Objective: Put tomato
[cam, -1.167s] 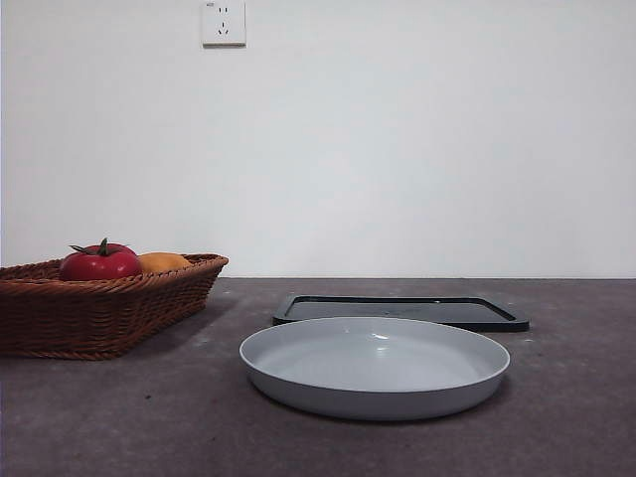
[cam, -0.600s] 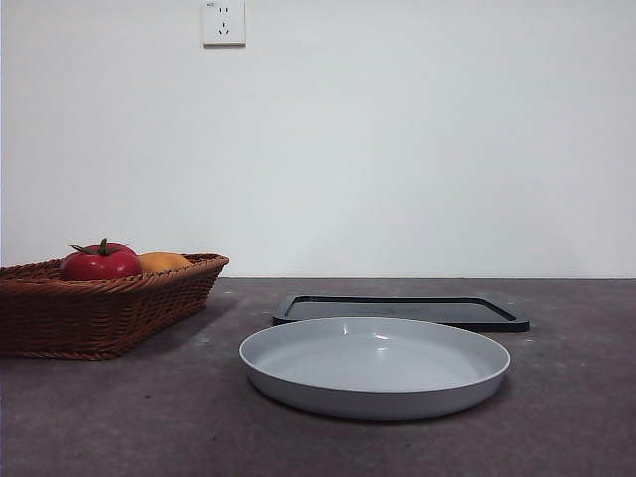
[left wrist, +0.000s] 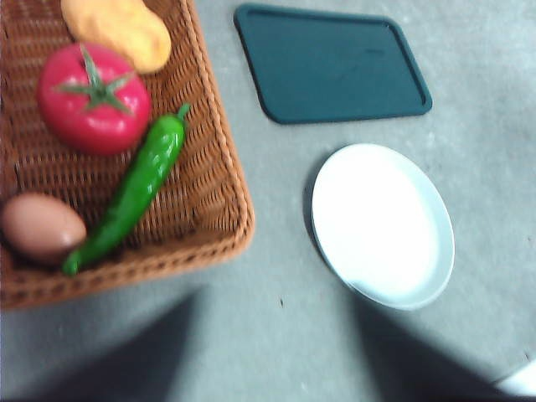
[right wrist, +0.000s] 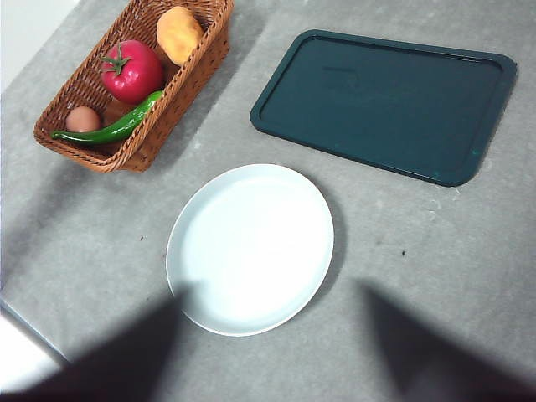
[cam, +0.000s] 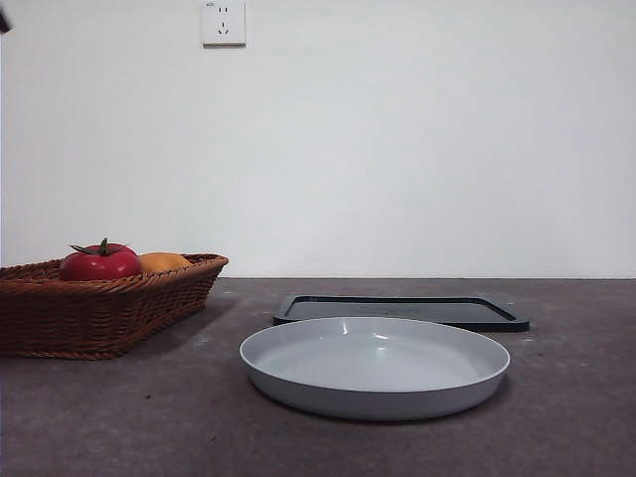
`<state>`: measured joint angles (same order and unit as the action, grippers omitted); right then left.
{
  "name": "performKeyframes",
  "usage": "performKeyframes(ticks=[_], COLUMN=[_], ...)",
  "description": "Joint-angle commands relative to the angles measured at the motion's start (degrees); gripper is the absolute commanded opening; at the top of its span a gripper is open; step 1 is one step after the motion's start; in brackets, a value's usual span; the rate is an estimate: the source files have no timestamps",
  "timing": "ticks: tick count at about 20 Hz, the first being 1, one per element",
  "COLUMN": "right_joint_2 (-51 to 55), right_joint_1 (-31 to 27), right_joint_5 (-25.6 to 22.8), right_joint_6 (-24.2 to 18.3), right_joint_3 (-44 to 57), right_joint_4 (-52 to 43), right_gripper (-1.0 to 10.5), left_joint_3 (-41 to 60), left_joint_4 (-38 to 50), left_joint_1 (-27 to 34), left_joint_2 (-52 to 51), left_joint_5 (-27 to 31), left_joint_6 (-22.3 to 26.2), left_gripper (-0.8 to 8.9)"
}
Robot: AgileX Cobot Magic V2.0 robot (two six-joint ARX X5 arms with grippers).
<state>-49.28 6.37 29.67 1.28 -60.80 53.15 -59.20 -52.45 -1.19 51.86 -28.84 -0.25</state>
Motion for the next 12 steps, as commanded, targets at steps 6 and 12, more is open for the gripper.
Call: performKeyframes(ticks=[6, 12], right_joint_2=[-0.48, -0.48], right_joint_1=[0.20, 0.20], right_joint_5=[-0.13, -0.11], right_joint_6=[-0.22, -0.13], right_joint_3=[-0.87, -0.87], right_joint_4=[-0.39, -0.44], right_gripper=[5.7, 5.7], left_joint_3=[-1.27, -1.29], left_joint_4=[1.40, 2.43], left_joint_1=[-0.07, -0.07], left_joint_2=[0.48, 2.12], left_joint_5=[-0.39, 0.26], left_joint_6=[0.66, -0.66], left_gripper=[6.56, 6.55])
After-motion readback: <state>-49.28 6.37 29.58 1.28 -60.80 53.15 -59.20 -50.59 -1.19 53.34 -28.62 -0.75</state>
